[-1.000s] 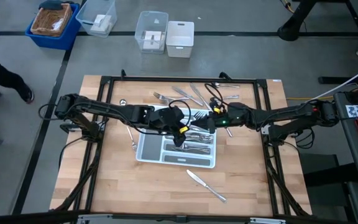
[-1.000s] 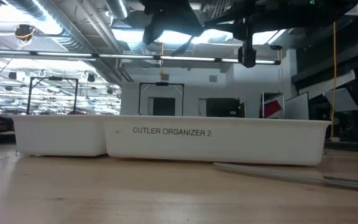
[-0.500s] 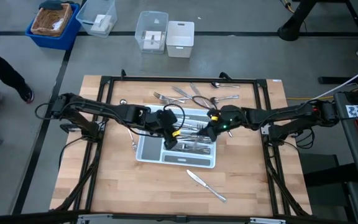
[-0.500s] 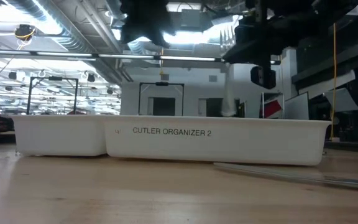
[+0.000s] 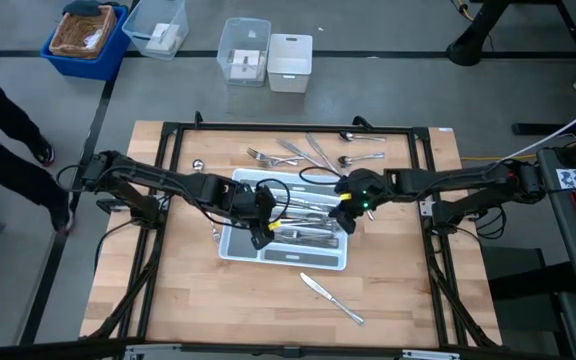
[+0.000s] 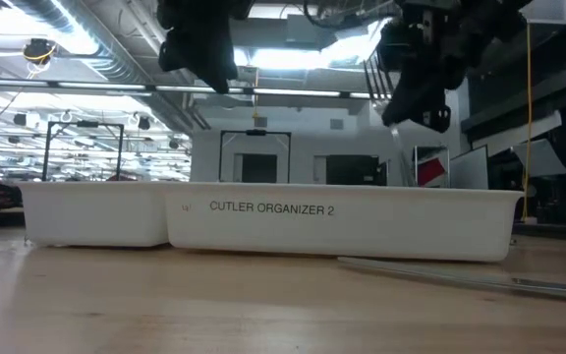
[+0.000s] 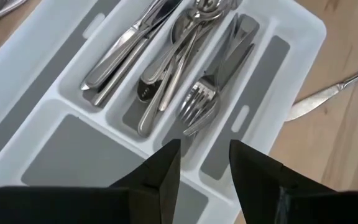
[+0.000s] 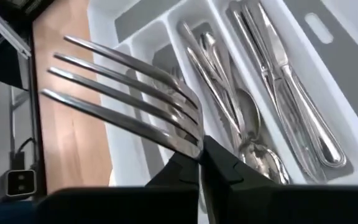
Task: Sort silverware
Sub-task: Put the fork into the organizer tray
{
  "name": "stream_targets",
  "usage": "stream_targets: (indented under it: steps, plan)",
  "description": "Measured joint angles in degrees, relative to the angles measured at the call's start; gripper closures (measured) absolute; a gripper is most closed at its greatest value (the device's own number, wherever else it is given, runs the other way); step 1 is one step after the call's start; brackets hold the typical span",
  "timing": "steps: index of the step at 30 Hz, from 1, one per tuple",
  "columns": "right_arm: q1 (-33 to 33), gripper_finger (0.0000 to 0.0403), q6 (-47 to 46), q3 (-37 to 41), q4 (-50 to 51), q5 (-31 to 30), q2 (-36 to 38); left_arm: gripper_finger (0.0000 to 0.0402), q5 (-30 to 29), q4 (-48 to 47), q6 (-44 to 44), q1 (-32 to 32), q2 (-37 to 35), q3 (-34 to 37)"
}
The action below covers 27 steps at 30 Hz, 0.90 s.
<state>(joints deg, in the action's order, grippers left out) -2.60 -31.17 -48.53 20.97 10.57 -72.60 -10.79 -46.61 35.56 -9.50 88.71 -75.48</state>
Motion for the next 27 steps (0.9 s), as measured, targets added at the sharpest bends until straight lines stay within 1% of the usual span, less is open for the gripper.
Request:
stream_targets:
  steps: [3,6,8,12,20,27]
  plan:
    - [1.4,0.0402,0.1,-0.4,0.1,-0.3,0.0,0.0274,-0.1,0.0,-0.5,-0.3,0.0,0.0]
    - [3.8,0.0402,0.1,-0.5,0.4,-1.2,-1.7,0.0274,-0.1,0.0,-1.1,-0.4,0.0,0.0]
    - [5.5,0.0402,0.0,-0.4,0.0,-1.4,-4.2,0.0274,-0.1,-0.1,-1.1,-0.4,0.0,0.0]
    - [7.6,0.0402,-0.2,-0.8,-3.7,-2.0,-9.2,0.0274,-0.1,-0.9,-1.1,-0.3,0.0,0.0]
    - [8.2,0.0381,0.2,-0.4,-15.2,-2.2,-16.4,0.0274,-0.1,-1.0,-1.1,-0.3,0.0,0.0]
    - [8.2,0.0367,0.2,-0.4,-16.2,-2.2,-19.9,0.0274,-0.1,-1.0,-1.1,-0.3,0.0,0.0]
